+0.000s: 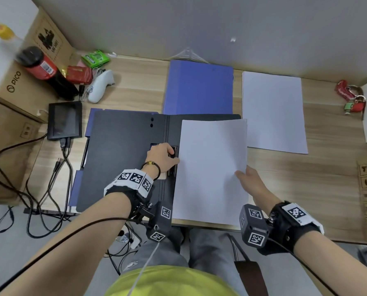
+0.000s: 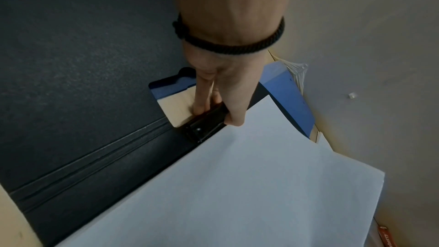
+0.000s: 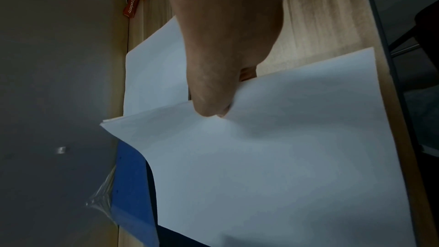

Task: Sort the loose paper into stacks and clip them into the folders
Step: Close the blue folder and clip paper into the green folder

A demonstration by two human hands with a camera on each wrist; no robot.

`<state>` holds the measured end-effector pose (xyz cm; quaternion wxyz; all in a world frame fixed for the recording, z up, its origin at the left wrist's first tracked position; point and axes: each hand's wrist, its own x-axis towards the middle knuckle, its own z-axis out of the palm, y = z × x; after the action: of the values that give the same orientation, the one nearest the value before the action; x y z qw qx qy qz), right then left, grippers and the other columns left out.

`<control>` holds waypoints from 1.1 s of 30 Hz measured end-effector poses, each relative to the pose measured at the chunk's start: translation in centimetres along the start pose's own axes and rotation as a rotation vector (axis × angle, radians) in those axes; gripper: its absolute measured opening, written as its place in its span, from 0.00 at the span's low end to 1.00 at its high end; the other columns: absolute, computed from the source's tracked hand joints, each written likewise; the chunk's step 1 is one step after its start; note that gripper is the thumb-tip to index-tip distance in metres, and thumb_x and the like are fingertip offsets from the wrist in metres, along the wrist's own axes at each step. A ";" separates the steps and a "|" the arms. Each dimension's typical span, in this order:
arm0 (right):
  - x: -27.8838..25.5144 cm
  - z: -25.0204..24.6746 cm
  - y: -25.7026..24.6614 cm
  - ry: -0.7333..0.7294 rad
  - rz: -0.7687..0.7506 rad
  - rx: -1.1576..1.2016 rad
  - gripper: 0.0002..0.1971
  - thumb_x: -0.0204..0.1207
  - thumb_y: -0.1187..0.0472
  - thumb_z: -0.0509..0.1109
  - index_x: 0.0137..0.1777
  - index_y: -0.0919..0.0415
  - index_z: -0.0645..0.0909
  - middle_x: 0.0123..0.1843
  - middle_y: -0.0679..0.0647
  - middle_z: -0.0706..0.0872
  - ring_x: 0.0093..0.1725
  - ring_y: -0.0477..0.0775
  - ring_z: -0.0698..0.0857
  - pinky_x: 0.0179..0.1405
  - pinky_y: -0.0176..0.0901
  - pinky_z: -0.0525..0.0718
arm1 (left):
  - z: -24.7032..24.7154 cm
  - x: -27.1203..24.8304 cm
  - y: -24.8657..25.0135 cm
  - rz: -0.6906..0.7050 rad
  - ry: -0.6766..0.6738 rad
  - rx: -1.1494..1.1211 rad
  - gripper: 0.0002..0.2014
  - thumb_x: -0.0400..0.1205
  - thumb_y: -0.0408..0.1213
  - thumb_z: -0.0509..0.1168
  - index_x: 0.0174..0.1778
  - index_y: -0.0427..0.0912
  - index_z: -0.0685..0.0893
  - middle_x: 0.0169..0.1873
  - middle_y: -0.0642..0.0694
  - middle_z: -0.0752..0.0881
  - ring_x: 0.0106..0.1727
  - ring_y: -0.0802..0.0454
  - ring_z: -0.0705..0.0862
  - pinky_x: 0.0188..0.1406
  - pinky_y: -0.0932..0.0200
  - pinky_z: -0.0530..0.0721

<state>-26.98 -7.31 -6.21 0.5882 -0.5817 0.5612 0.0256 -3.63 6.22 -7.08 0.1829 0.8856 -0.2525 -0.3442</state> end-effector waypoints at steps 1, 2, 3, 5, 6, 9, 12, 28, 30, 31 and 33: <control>0.1 0.0 0.1 0.011 -0.003 -0.011 0.20 0.84 0.67 0.54 0.74 0.57 0.73 0.61 0.52 0.83 0.53 0.53 0.81 0.45 0.42 0.79 | -0.1 0.0 0.0 -0.001 -0.008 -0.001 0.14 0.74 0.42 0.72 0.55 0.44 0.84 0.54 0.45 0.85 0.56 0.46 0.83 0.56 0.58 0.78; 0.2 0.1 0.1 0.018 -0.004 -0.019 0.20 0.84 0.66 0.53 0.74 0.57 0.73 0.61 0.53 0.83 0.53 0.54 0.81 0.45 0.42 0.79 | -0.2 -0.1 -0.1 -0.006 -0.014 -0.003 0.15 0.75 0.42 0.71 0.56 0.44 0.83 0.55 0.45 0.85 0.57 0.45 0.83 0.57 0.57 0.78; 0.2 0.1 0.1 0.020 -0.009 -0.024 0.20 0.84 0.67 0.53 0.74 0.56 0.73 0.60 0.52 0.83 0.52 0.54 0.81 0.42 0.41 0.79 | -0.2 -0.1 -0.2 -0.012 -0.020 -0.011 0.16 0.75 0.42 0.71 0.58 0.44 0.83 0.56 0.45 0.85 0.58 0.45 0.82 0.59 0.57 0.78; 0.0 0.0 0.2 0.022 -0.027 -0.035 0.20 0.84 0.68 0.52 0.73 0.56 0.73 0.57 0.53 0.82 0.50 0.53 0.79 0.40 0.38 0.76 | -0.2 -0.1 -0.4 -0.024 -0.032 -0.032 0.18 0.76 0.43 0.71 0.61 0.44 0.81 0.58 0.45 0.84 0.60 0.45 0.81 0.60 0.56 0.77; -0.1 0.0 0.1 0.022 -0.039 -0.041 0.21 0.84 0.68 0.52 0.73 0.55 0.72 0.58 0.54 0.82 0.50 0.53 0.78 0.39 0.37 0.75 | -0.3 -0.1 -0.5 -0.029 -0.040 -0.044 0.19 0.76 0.43 0.70 0.62 0.44 0.79 0.58 0.45 0.83 0.60 0.45 0.81 0.59 0.56 0.77; -0.3 -0.2 0.0 0.038 -0.074 -0.080 0.21 0.84 0.67 0.52 0.74 0.56 0.72 0.60 0.52 0.81 0.53 0.52 0.78 0.39 0.36 0.74 | -0.6 -0.1 -0.7 -0.036 -0.064 -0.085 0.22 0.76 0.43 0.70 0.65 0.45 0.76 0.57 0.46 0.84 0.58 0.46 0.81 0.56 0.57 0.77; -0.3 0.0 -0.2 0.036 -0.101 -0.110 0.20 0.84 0.65 0.53 0.72 0.55 0.73 0.57 0.50 0.81 0.51 0.52 0.78 0.42 0.40 0.75 | -0.7 -0.2 -0.7 -0.032 -0.084 -0.088 0.25 0.76 0.42 0.70 0.69 0.44 0.74 0.57 0.46 0.84 0.55 0.48 0.80 0.53 0.59 0.76; -0.6 0.5 -3.2 -0.010 -0.179 -0.236 0.19 0.82 0.65 0.52 0.71 0.54 0.73 0.48 0.55 0.82 0.39 0.51 0.78 0.37 0.41 0.76 | -0.5 -0.6 -0.3 -0.010 -0.071 -0.100 0.25 0.77 0.42 0.70 0.70 0.44 0.76 0.58 0.46 0.85 0.56 0.48 0.82 0.59 0.56 0.78; -0.7 0.3 -3.1 -0.009 -0.178 -0.221 0.20 0.82 0.65 0.52 0.71 0.54 0.73 0.46 0.56 0.81 0.39 0.52 0.77 0.36 0.41 0.76 | -0.3 -0.6 -0.2 -0.009 -0.073 -0.102 0.25 0.77 0.42 0.70 0.70 0.43 0.75 0.59 0.46 0.85 0.58 0.47 0.82 0.60 0.55 0.79; -0.7 0.3 -3.1 -0.008 -0.183 -0.211 0.20 0.82 0.66 0.52 0.71 0.54 0.73 0.46 0.56 0.81 0.39 0.52 0.77 0.36 0.41 0.75 | -0.2 -0.6 -0.1 -0.010 -0.072 -0.098 0.25 0.77 0.42 0.70 0.70 0.43 0.75 0.58 0.46 0.85 0.58 0.47 0.83 0.61 0.54 0.79; -0.7 0.4 -3.0 -0.011 -0.187 -0.205 0.21 0.82 0.66 0.52 0.72 0.53 0.73 0.47 0.56 0.82 0.40 0.52 0.77 0.36 0.41 0.76 | 0.0 -0.6 0.0 -0.016 -0.061 -0.088 0.25 0.77 0.42 0.70 0.70 0.43 0.76 0.57 0.46 0.85 0.58 0.46 0.83 0.60 0.53 0.79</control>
<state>-24.92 -7.60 -3.86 0.5288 -0.6882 0.4957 0.0311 -4.01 6.61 -6.74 0.2111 0.8678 -0.2354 -0.3834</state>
